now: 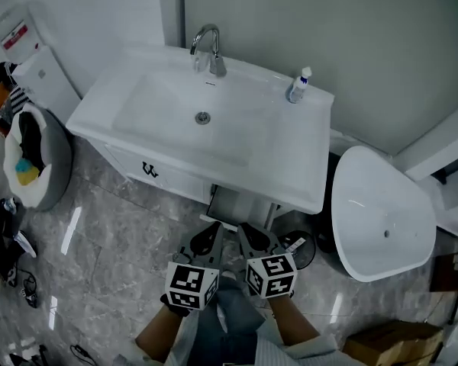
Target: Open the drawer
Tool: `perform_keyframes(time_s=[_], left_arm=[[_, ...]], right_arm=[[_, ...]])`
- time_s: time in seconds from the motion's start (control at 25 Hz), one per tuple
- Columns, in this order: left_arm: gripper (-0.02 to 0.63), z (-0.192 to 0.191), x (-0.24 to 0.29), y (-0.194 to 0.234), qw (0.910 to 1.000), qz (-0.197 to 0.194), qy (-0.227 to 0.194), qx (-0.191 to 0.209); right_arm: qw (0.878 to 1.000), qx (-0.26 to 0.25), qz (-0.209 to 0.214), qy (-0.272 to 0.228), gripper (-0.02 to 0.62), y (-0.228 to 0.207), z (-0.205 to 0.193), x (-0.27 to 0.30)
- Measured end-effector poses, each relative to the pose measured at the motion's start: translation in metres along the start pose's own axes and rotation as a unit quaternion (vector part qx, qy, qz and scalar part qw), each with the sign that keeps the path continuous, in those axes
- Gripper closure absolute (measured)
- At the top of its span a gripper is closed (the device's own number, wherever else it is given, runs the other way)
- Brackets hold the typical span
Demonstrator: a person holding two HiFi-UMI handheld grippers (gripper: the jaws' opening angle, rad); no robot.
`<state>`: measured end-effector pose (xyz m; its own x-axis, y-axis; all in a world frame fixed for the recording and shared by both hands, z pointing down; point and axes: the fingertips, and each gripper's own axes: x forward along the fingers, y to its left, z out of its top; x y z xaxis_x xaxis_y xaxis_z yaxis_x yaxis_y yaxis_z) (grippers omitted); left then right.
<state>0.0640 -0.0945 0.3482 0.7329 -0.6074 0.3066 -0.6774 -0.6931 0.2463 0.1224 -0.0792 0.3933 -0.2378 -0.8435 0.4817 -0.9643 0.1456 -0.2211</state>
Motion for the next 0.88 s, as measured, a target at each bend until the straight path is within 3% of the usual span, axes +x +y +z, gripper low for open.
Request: perform_keyframes(time_s=[0.4,0.68,0.88], left_arm=[[0.591,0.093,-0.012,-0.07,0.9966,-0.057,-0.049,0.034],[0.591,0.129,-0.027,-0.113,0.9907,-0.097,-0.082,0.048],[0.591,0.133,-0.033,-0.127,0.9891,-0.114,-0.08,0.049]], right_arm=[[0.994,-0.033,0.044,-0.091,0.584,0.009,0.105,-0.085],[0.99,-0.053,0.061,-0.117,0.586,0.011,0.133,-0.127],[0.988,-0.017,0.067,-0.136,0.586,0.01,0.141,-0.144]])
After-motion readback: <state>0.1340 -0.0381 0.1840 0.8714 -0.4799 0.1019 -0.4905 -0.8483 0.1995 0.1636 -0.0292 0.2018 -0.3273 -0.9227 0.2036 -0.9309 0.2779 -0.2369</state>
